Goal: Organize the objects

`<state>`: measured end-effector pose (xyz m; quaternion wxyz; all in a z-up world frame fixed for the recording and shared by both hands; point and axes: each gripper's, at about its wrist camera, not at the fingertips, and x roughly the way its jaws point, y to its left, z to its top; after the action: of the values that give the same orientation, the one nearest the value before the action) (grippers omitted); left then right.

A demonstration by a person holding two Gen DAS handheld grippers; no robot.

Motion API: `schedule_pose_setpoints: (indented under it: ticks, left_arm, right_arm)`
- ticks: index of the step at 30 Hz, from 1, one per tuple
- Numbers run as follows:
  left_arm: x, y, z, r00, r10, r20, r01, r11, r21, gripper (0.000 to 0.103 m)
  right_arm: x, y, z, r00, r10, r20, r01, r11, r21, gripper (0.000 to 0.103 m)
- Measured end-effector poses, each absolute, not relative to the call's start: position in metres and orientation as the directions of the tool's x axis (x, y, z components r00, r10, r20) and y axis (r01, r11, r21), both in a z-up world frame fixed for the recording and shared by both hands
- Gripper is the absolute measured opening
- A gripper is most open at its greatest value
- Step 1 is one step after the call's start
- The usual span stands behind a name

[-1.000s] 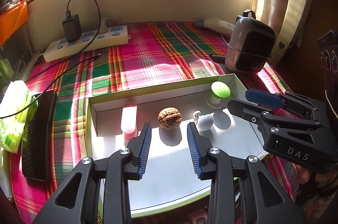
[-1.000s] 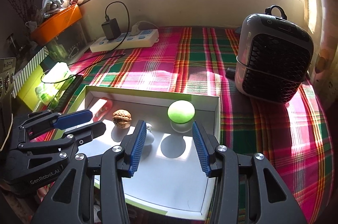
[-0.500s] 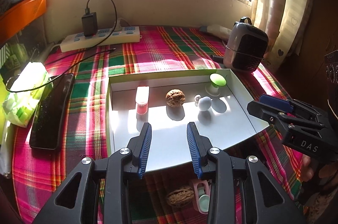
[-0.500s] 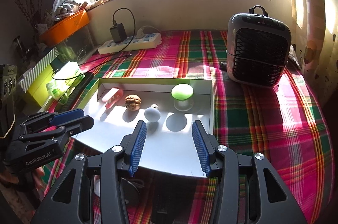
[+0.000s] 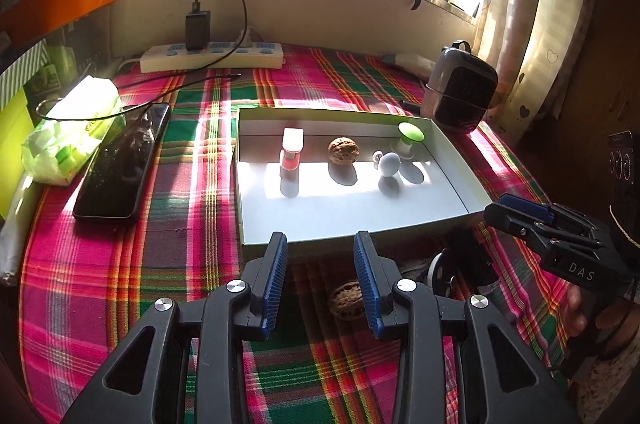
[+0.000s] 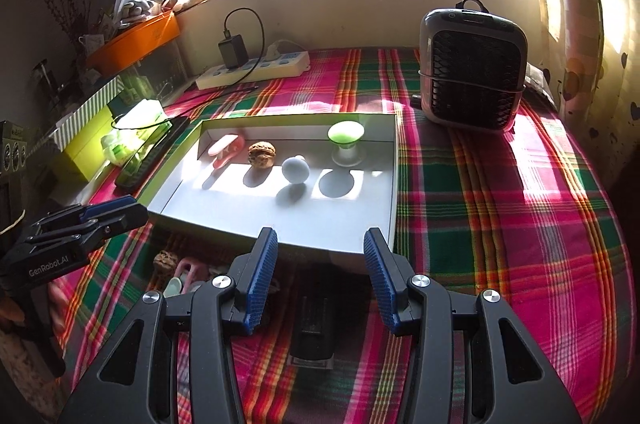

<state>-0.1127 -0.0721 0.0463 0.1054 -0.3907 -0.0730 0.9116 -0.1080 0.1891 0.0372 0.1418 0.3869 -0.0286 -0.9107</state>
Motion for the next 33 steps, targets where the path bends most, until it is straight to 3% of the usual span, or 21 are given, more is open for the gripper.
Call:
schedule_pose_setpoints:
  ticks: [18, 33]
  left_arm:
    - [-0.095, -0.078, 0.02, -0.63, 0.308, -0.713, -0.143, -0.948, -0.283, 0.034]
    - [-0.1, -0.077, 0.015, -0.616, 0.325, -0.717, -0.148, -0.942, -0.3, 0.035]
  right_arm:
    - [-0.085, 0.183, 0.009, -0.628, -0.247, -0.738, 0.235, -0.964, 0.122, 0.049]
    - [-0.092, 0.172, -0.005, -0.603, -0.154, -0.783, 0.238, -0.971, 0.008, 0.05]
